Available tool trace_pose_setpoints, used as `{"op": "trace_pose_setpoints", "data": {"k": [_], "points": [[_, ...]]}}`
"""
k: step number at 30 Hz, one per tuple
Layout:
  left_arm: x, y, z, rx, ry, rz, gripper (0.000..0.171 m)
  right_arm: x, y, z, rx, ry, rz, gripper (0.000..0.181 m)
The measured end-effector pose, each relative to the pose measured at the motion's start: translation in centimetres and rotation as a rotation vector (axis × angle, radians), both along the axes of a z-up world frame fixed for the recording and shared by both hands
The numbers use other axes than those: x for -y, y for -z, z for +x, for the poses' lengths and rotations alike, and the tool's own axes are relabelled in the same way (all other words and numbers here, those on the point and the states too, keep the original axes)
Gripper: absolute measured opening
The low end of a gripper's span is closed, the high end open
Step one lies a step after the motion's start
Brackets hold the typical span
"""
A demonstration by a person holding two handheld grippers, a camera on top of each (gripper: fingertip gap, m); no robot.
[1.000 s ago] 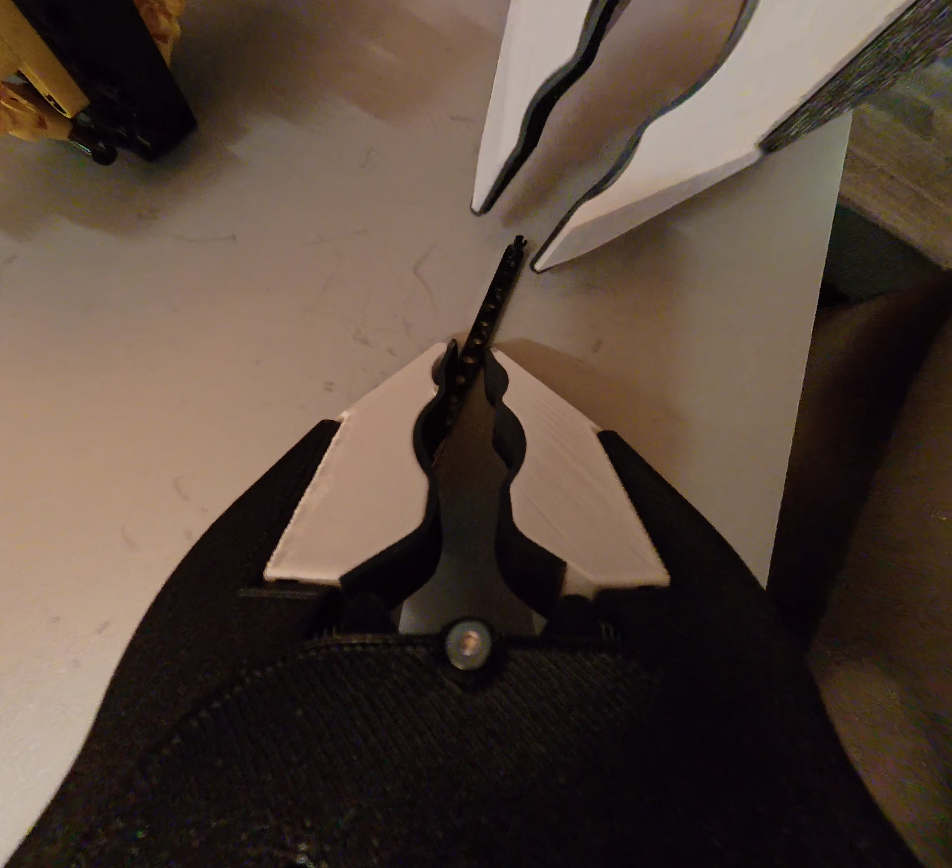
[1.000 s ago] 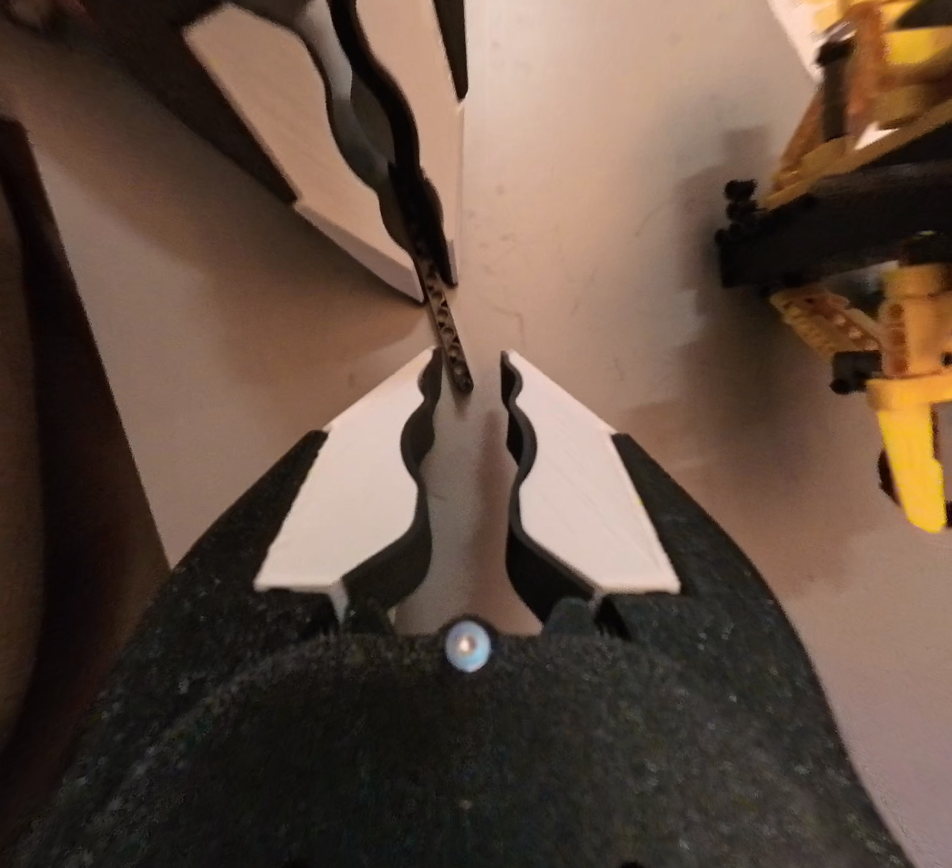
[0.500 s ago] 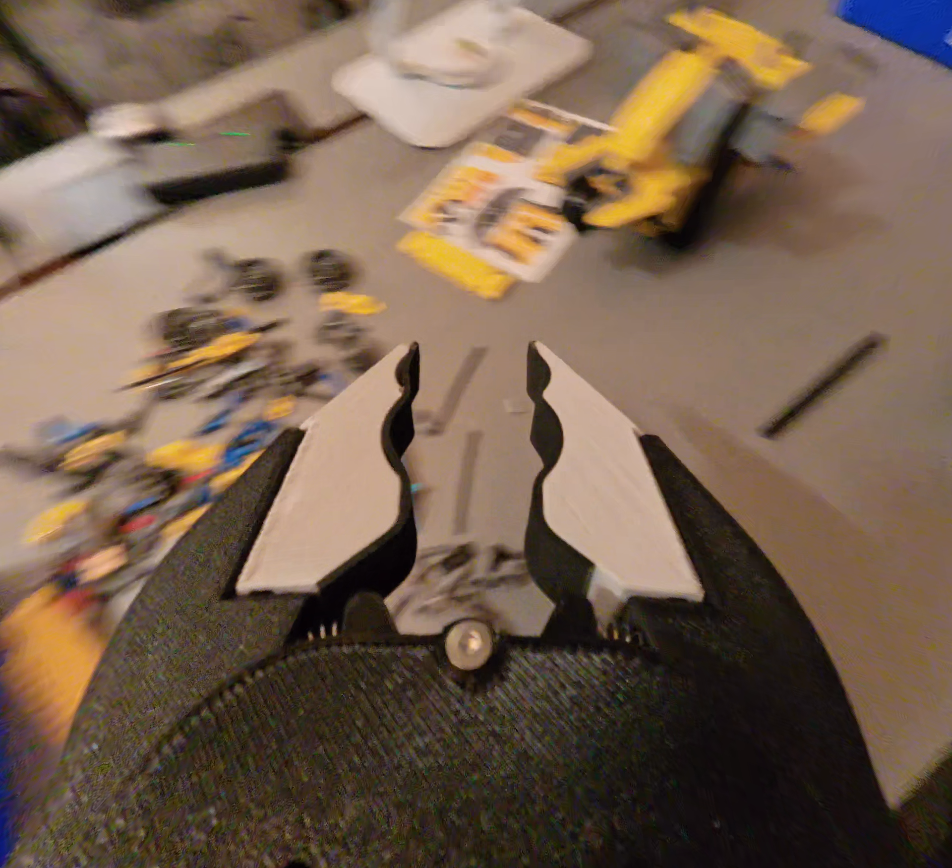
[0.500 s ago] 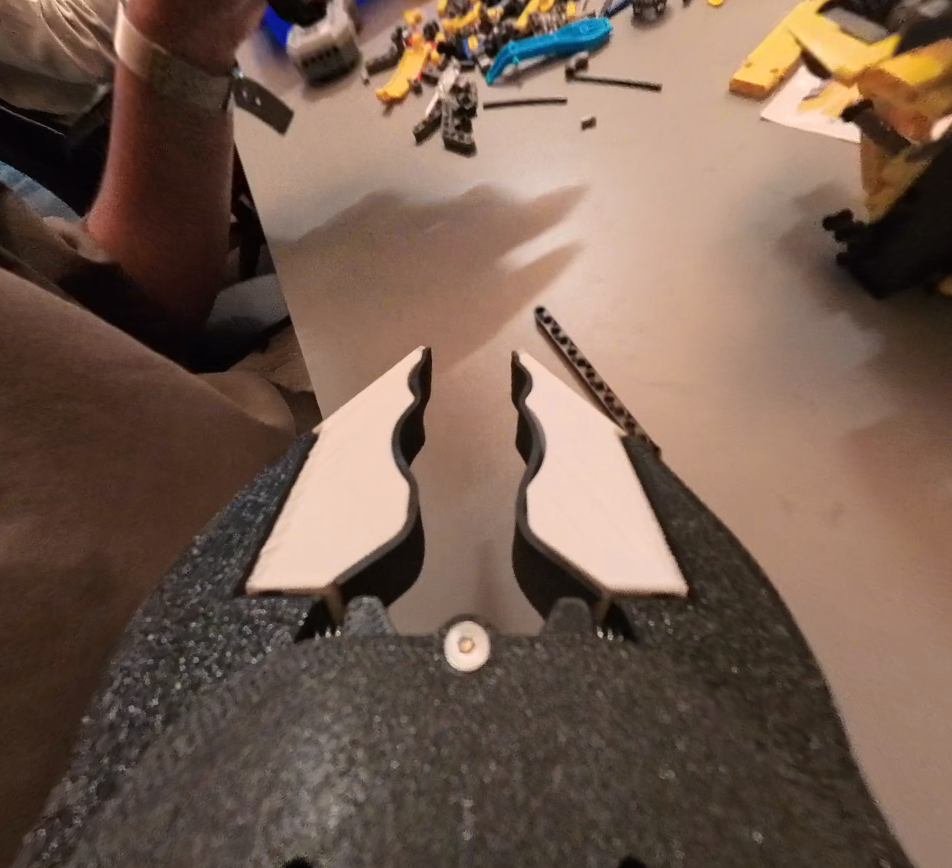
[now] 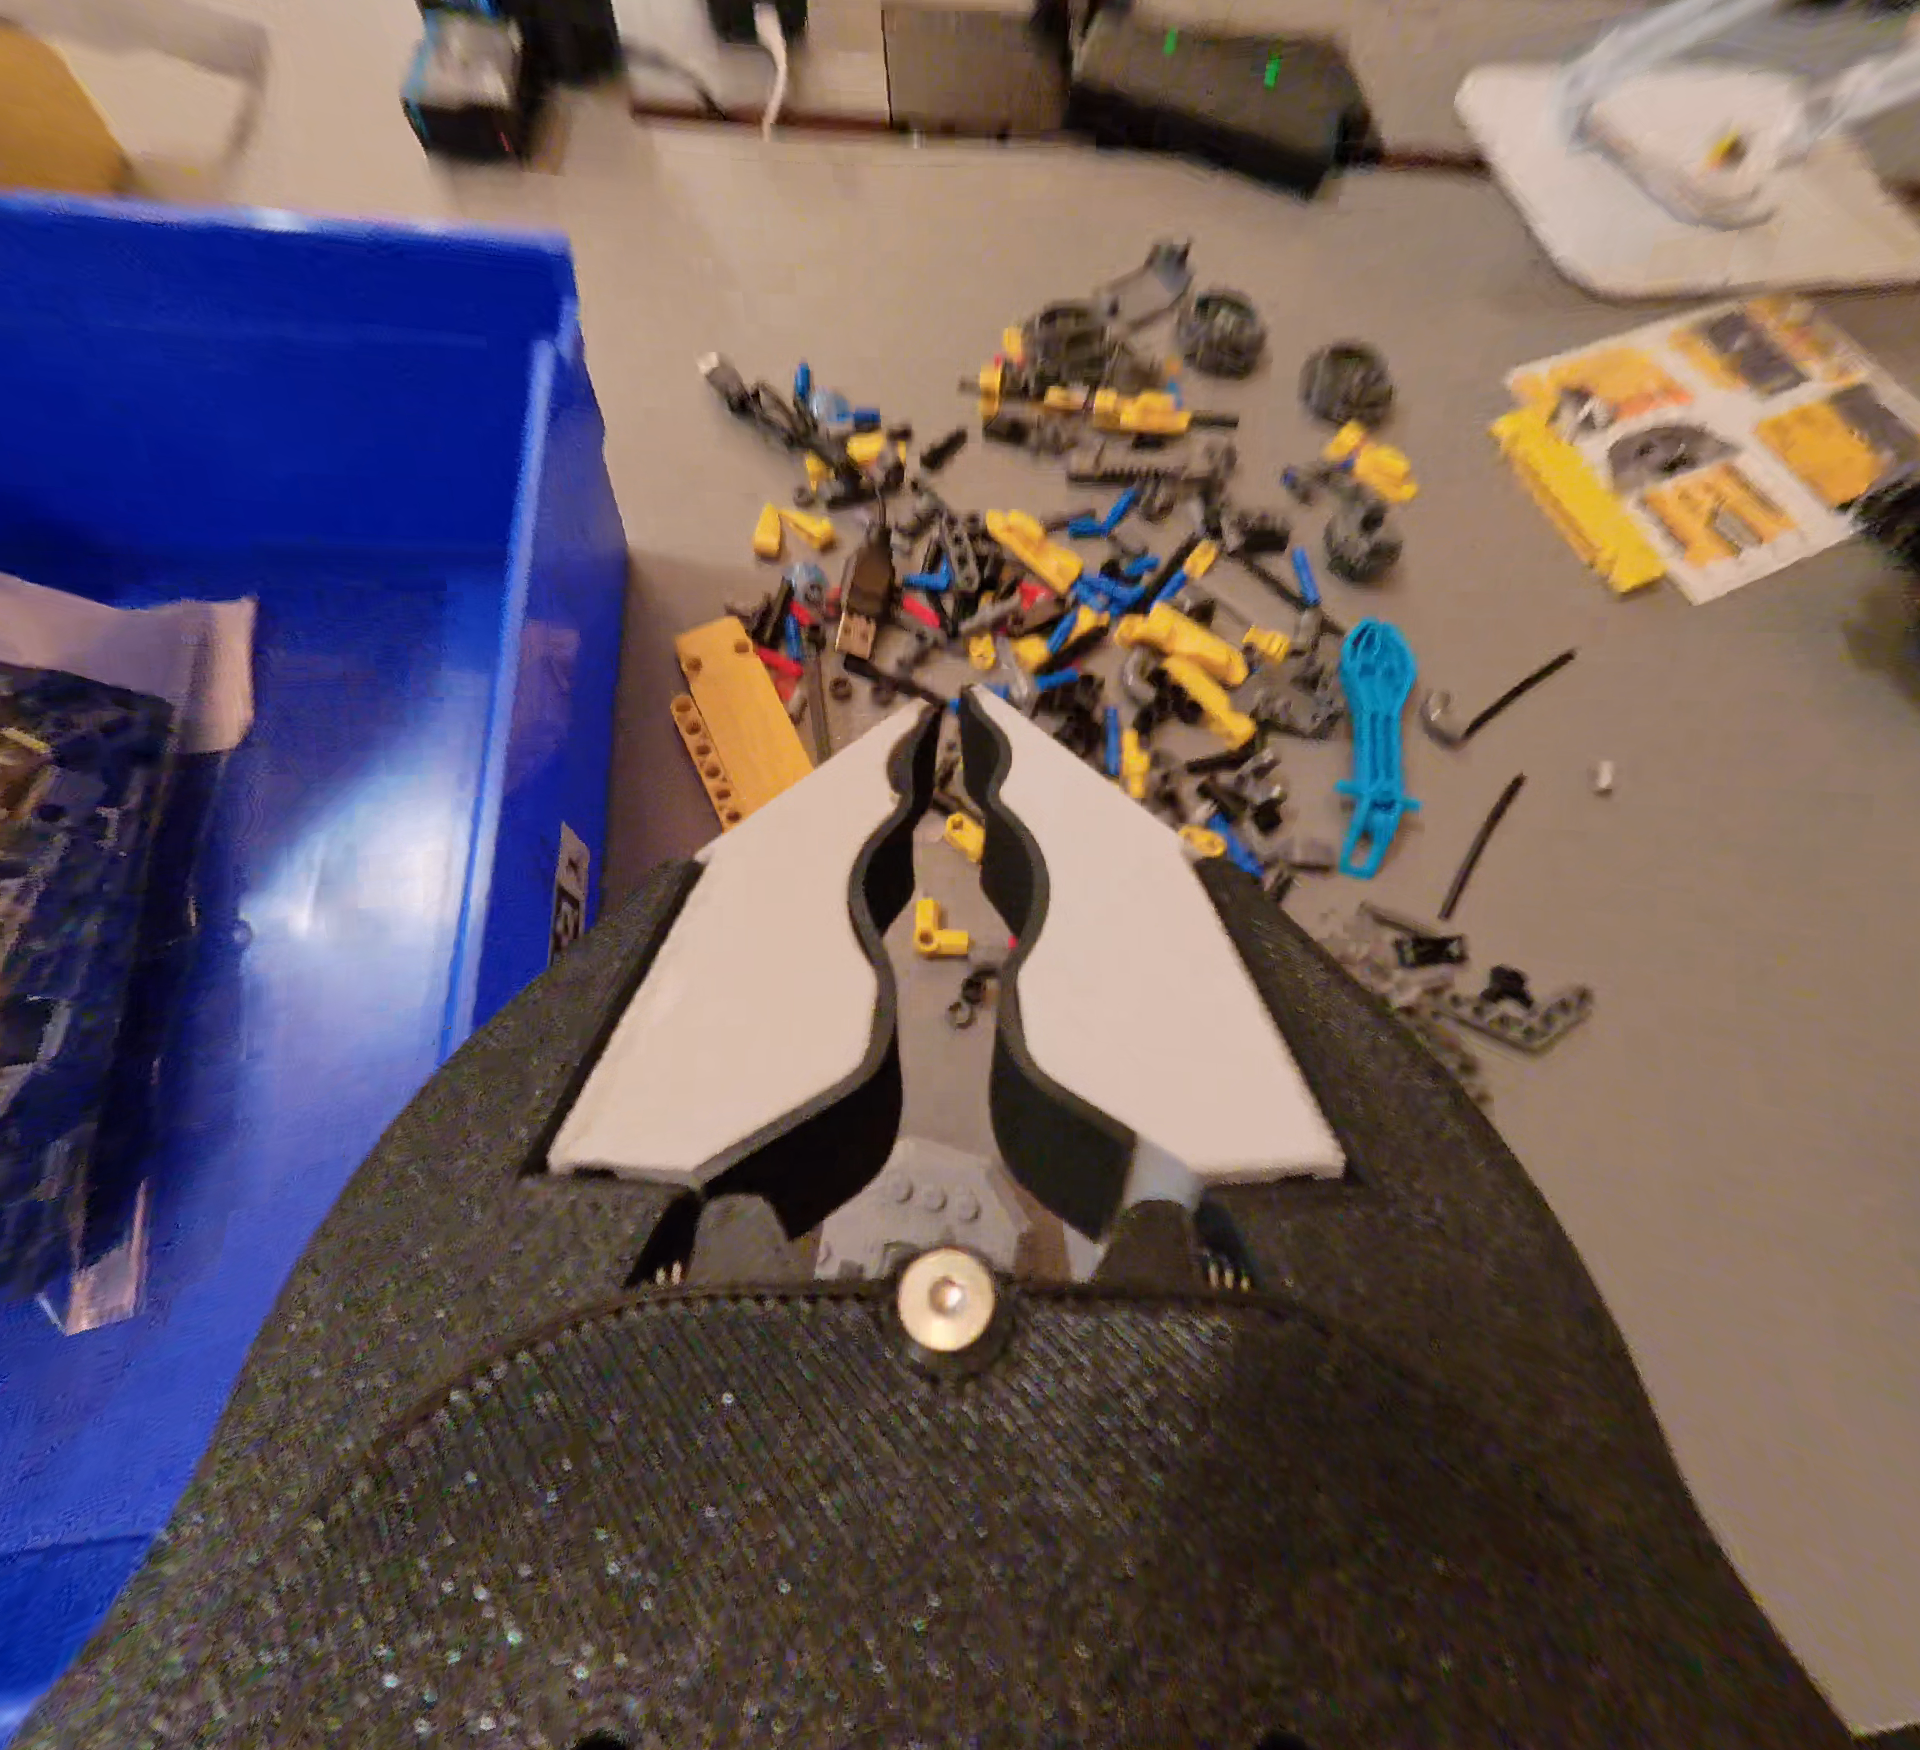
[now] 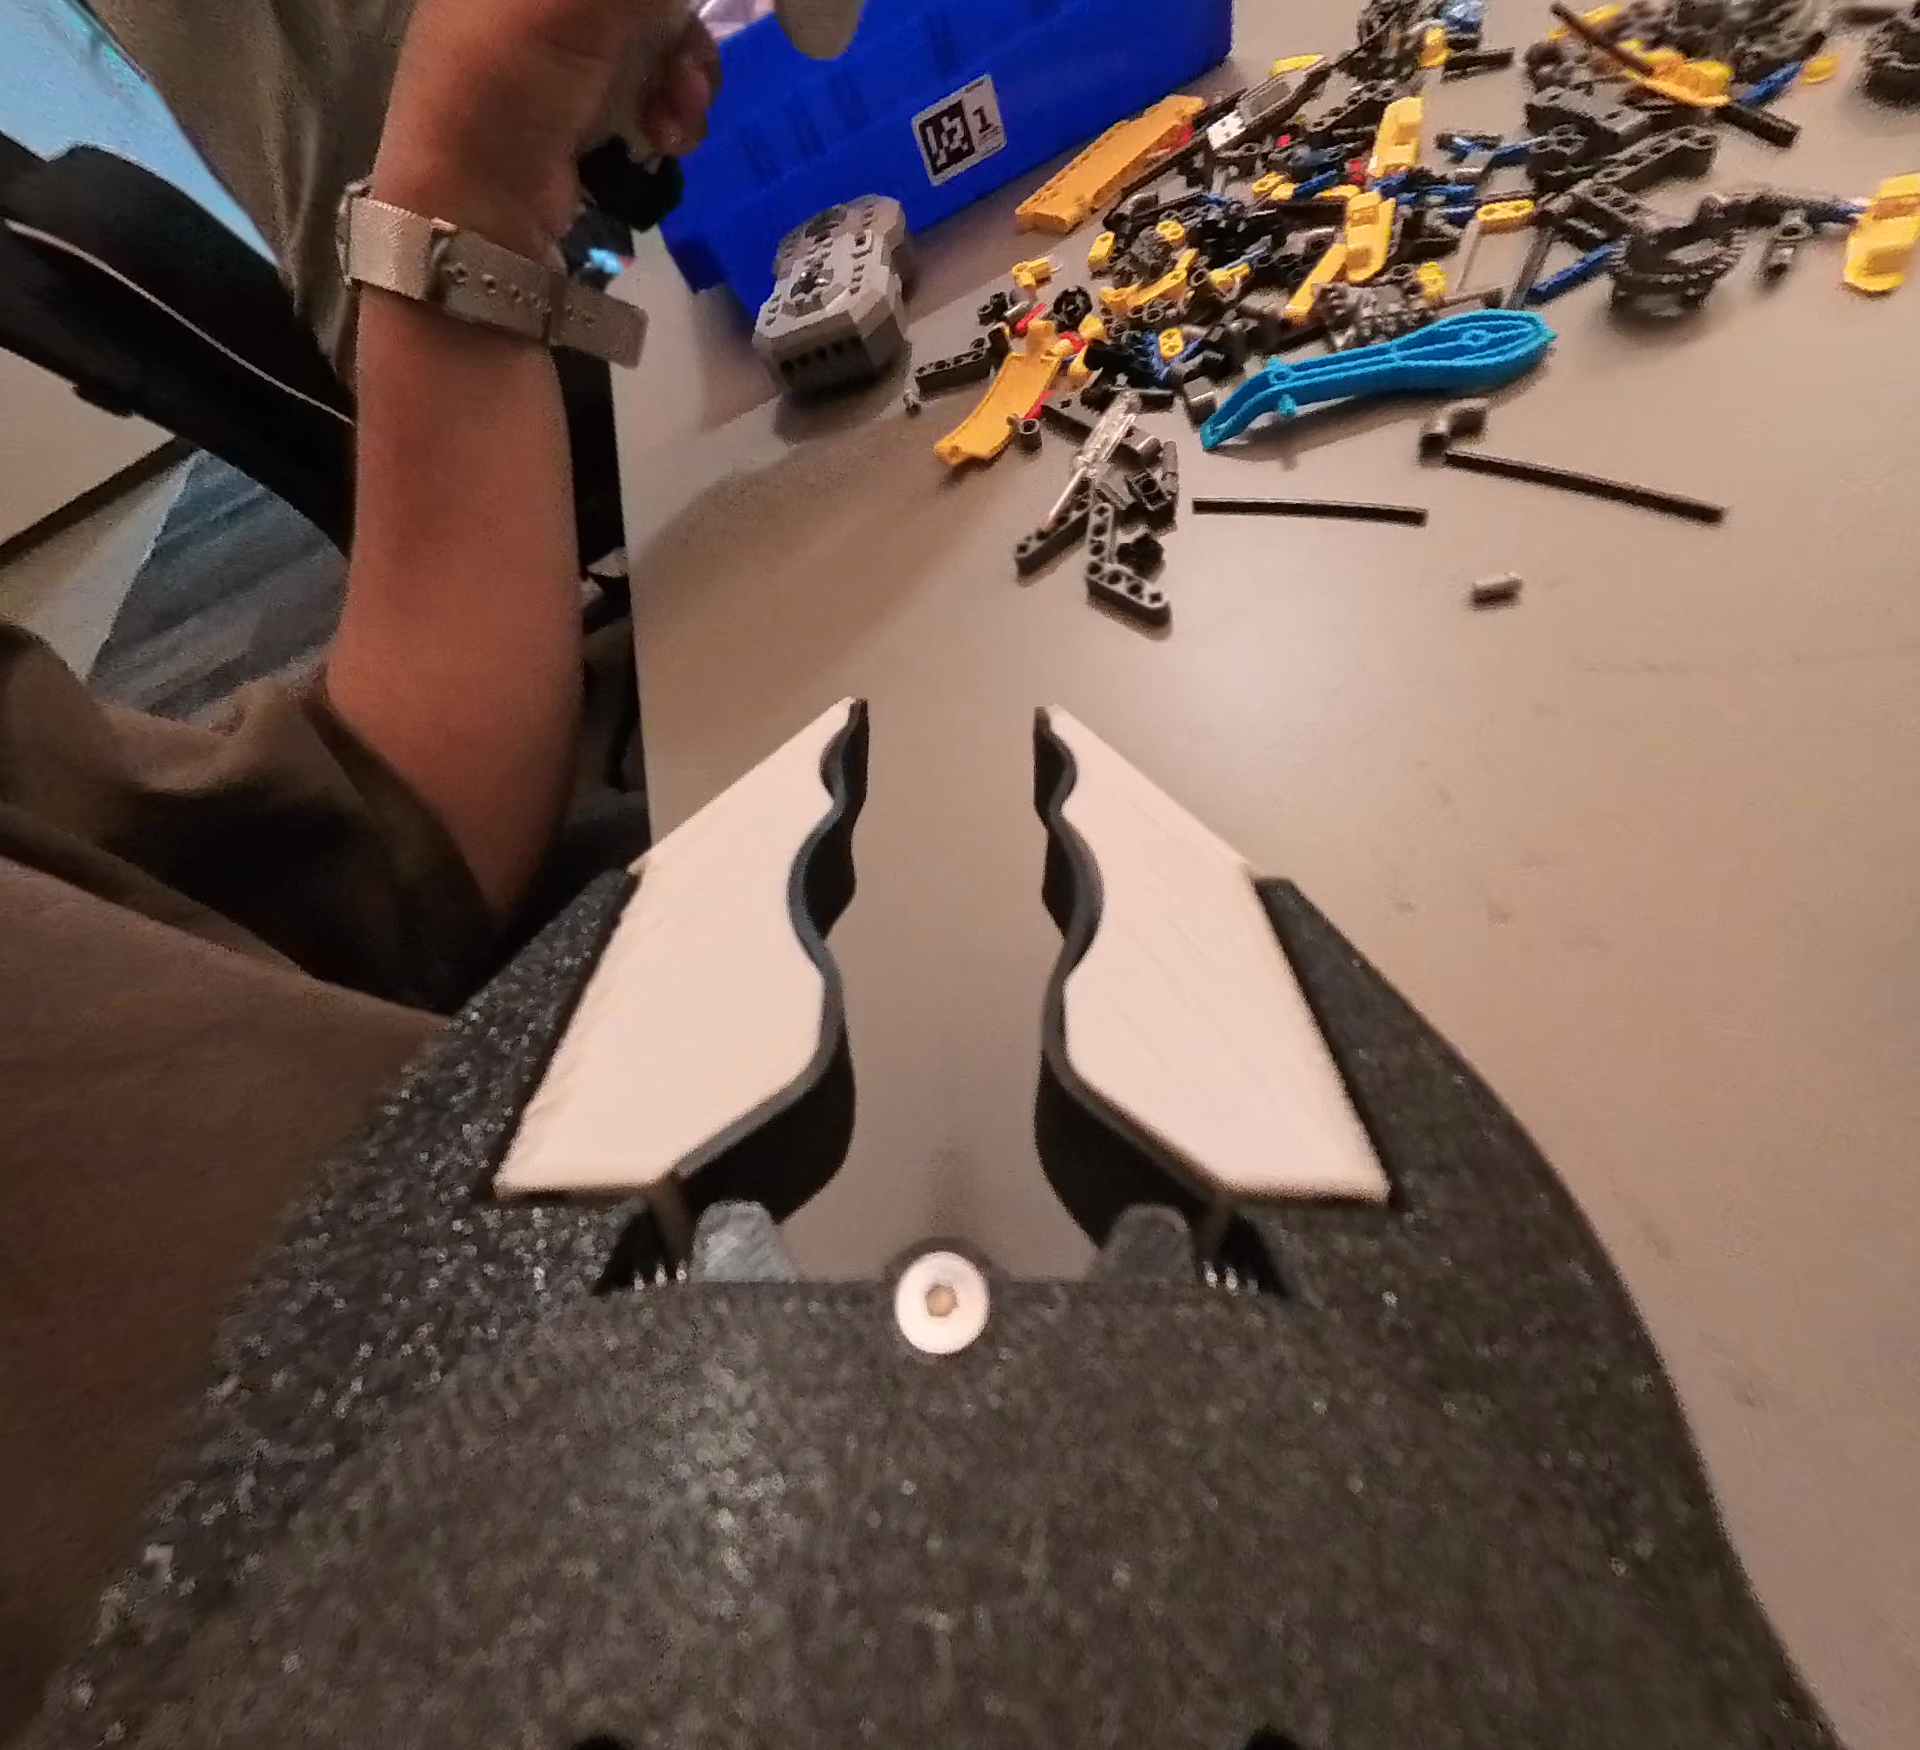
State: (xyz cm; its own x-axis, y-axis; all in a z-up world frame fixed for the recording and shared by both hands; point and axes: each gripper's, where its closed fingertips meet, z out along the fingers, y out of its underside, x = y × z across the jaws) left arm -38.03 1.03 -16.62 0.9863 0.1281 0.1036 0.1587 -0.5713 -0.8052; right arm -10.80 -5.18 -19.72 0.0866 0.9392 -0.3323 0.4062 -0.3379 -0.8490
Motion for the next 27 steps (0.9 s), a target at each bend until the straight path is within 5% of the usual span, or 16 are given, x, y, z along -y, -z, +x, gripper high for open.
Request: {"op": "trace_pose_setpoints", "data": {"k": [6, 13, 21, 27], "points": [[0.2, 4.9, -2.8, -0.186, -0.066, -0.259, 0.006, 0.9, 1.6, -1.1, 0.037, 0.006, 0.026, 0.031], [-0.7, 3.6, -2.7, -0.17, -0.086, -0.183, 0.006, 1.4, 3.3, -1.1, 0.082, 0.001, 0.03, 0.031], [-1.0, -2.2, -2.8, -0.165, -0.169, 0.093, 0.006, 0.8, 2.5, -0.6, 0.026, 0.04, 0.006, 0.032], [-1.2, -1.7, -2.3, -0.163, -0.148, 0.067, 0.008, -0.3, 2.6, 0.3, 0.033, 0.1, 0.031, 0.032]]}}
